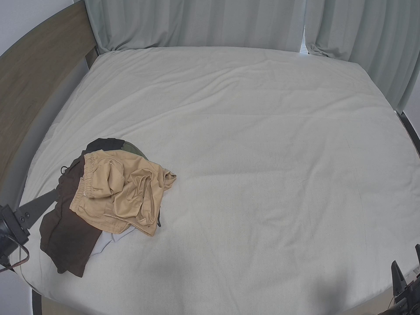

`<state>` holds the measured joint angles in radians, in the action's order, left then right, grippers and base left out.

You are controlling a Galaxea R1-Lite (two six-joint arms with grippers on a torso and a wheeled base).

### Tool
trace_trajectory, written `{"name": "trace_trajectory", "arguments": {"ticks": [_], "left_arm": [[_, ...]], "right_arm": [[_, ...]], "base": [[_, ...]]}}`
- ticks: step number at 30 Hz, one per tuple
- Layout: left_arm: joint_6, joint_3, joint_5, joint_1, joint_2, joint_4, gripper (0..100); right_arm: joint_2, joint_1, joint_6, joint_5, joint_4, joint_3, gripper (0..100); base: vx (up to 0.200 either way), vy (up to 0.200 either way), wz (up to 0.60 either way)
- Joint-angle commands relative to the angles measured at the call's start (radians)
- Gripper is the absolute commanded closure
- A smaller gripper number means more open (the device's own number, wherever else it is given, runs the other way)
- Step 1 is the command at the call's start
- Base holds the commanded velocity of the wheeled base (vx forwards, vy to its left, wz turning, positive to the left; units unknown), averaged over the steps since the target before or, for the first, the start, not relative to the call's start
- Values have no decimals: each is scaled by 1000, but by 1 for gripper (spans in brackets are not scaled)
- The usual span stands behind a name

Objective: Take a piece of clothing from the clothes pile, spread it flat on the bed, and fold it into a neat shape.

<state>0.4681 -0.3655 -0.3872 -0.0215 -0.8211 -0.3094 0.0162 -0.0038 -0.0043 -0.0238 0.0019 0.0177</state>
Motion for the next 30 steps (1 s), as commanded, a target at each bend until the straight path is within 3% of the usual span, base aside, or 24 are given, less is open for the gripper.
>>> {"name": "trace_trajectory", "arguments": {"ticks": [1, 3, 5, 17, 30], "left_arm": [[0, -21, -61, -71, -130, -53, 0], [-2, -21, -84, -90, -141, -71, 0], [0, -29, -160, -140, -168, -111, 0], [1, -99, -349, -279, -306, -117, 0], [-8, -144, -366, -299, -500, -203, 0]], "right_arm": [[-10, 1, 0, -1, 1, -15, 0], [-10, 1, 0, -1, 0, -16, 0], [-10, 1, 0, -1, 1, -15, 0], [-10, 1, 0, -1, 1, -16, 0], [-10, 1, -2, -1, 0, -15, 0]], "base": [[0, 0, 0], [0, 0, 0], [0, 0, 0], [0, 0, 0], [0, 0, 0]]}}
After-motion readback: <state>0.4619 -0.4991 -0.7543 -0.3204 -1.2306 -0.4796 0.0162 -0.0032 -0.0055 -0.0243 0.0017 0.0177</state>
